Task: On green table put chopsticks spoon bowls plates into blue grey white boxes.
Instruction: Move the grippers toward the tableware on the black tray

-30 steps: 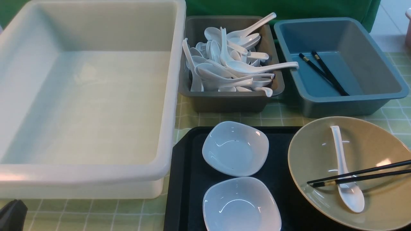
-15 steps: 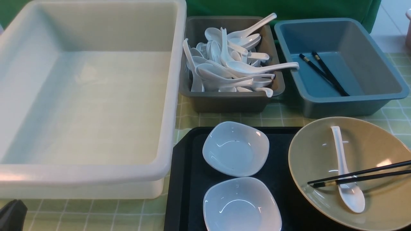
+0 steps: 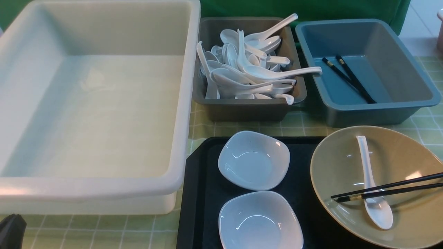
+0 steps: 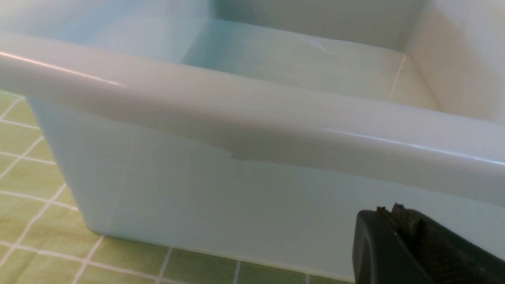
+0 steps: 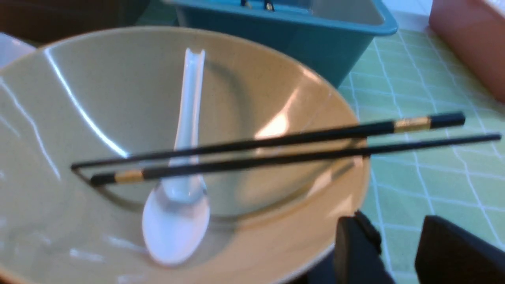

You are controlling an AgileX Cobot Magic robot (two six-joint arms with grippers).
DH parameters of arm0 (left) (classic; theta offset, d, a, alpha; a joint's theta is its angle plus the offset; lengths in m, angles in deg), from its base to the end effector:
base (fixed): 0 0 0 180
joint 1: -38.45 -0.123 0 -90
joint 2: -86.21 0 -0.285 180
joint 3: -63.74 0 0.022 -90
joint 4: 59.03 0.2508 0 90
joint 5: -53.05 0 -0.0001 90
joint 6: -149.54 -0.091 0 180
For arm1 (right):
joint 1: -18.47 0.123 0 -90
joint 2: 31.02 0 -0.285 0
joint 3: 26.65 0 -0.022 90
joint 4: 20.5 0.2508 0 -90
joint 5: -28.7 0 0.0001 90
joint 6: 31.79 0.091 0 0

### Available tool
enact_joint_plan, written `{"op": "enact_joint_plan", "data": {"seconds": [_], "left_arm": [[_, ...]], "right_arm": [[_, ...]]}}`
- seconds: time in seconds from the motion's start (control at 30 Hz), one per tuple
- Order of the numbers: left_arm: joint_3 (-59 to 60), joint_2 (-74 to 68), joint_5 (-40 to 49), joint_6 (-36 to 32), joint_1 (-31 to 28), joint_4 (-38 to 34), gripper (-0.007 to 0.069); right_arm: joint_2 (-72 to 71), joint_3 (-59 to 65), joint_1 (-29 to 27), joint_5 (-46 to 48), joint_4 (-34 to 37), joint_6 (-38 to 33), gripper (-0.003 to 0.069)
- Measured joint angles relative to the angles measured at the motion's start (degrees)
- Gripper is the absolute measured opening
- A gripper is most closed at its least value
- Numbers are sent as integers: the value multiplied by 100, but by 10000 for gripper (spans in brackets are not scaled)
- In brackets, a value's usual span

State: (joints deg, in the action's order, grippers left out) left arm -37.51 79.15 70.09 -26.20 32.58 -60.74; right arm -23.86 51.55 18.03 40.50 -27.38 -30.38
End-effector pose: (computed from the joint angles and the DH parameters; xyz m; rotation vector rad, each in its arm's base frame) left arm 0.0542 0.0048 0.1780 -0.1777 1.7861 -0.0082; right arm 0.0557 -0.0027 0.1894 -0.0539 1.6943 -0.0961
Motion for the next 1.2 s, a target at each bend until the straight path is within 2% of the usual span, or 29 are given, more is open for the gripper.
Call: {"op": "enact_joint_plan", "data": {"seconds": [0.07, 0.17, 0.27, 0.33, 0.4, 0.47, 0.53, 0.63, 0.7, 0.8, 0.9, 0.97, 1.0, 1.03, 1.1, 1.13, 1.2], "left_arm": [[5, 0, -310, 135, 0, -170, -1], [5, 0, -949, 266, 0, -565, -1], [5, 0, -1704, 572, 0, -1247, -1], [5, 0, -2477, 744, 0, -1777, -1], [5, 0, -2809, 760, 0, -1924, -1], [5, 0, -3691, 824, 0, -2130, -1], [-34, 0, -4106, 910, 6, -2188, -1], [-387, 0, -4267, 970, 49, -2253, -1], [-1268, -279, -4237, 970, 96, -2253, -1], [-2297, -917, -3892, 882, 118, -2232, -1], [-3613, -1835, -2767, 689, 130, -1942, -1], [-4283, -2320, -1743, 532, 130, -1612, -1], [-4848, -2803, -755, 367, 130, -1328, -1], [-5076, -3041, -268, 288, 130, -1203, -1], [-5308, -3326, 290, 222, 130, -1047, -1], [-5574, -3786, 1116, 78, 130, -774, -1], [-5655, -4111, 1584, 42, 130, -639, -1]], "right_arm": [[0, 55, 0, -484, 0, 326, 236], [0, 62, 0, -1180, 5, 1250, 236], [0, 62, 0, -1741, 15, 2045, 236], [0, 62, 0, -2101, 17, 2166, 236], [0, 62, 0, -2230, 17, 2217, 236], [0, 62, 0, -2764, 22, 2440, 236], [0, 48, 0, -3034, 22, 2501, 236], [73, -236, 0, -3084, 22, 2544, 236], [516, -1060, 0, -3153, 22, 2544, 236], [1208, -2060, 0, -3221, 22, 2480, 236], [2059, -3286, 0, -2945, 22, 2350, 236], [2510, -3974, 0, -2248, 22, 2206, 236], [2878, -4483, 0, -1579, 22, 1919, 236], [3008, -4688, 0, -1180, 22, 1719, 236], [3223, -4893, 0, -754, 22, 1406, 236], [3603, -5095, 0, -129, 22, 697, 236], [3843, -5138, 0, 270, 22, 137, 236]]}}
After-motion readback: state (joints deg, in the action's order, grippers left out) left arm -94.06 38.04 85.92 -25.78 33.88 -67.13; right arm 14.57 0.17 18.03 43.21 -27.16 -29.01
